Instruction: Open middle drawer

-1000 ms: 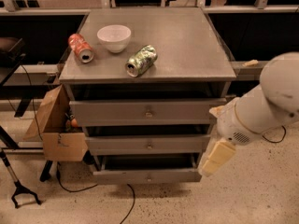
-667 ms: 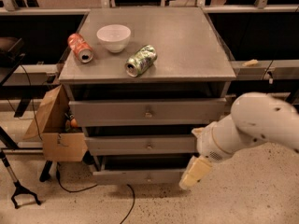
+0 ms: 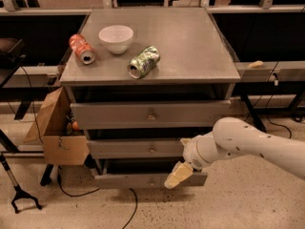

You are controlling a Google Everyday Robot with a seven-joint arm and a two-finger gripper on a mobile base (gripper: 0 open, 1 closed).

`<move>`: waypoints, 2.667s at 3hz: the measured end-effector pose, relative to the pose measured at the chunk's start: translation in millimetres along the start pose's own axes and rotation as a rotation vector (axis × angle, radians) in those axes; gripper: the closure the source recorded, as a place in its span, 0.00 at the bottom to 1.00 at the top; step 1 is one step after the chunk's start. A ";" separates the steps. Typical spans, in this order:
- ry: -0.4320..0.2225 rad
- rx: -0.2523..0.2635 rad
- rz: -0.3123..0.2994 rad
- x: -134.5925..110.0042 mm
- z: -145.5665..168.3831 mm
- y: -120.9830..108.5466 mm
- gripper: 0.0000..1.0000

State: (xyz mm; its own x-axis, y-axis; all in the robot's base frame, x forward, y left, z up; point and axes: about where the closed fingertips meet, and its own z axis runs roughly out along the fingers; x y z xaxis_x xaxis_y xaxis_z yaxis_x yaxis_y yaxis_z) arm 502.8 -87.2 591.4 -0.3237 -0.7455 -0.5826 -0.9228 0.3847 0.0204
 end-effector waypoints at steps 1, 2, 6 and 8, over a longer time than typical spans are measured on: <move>0.000 0.000 0.000 0.0 0.0 0.0 0.00; -0.001 -0.018 -0.044 -9.6 21.4 -17.0 0.00; 0.184 0.027 0.090 42.9 133.4 -138.5 0.00; 0.135 0.071 0.058 56.2 136.6 -151.8 0.42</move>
Offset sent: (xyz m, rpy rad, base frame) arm 0.0611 0.0287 -0.0295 -0.0069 -0.0338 0.1133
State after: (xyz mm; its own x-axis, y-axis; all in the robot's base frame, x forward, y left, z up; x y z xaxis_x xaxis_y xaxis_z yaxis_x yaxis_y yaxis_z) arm 653.3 -113.1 444.6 -0.4059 -0.7853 -0.4674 -0.8861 0.4635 -0.0092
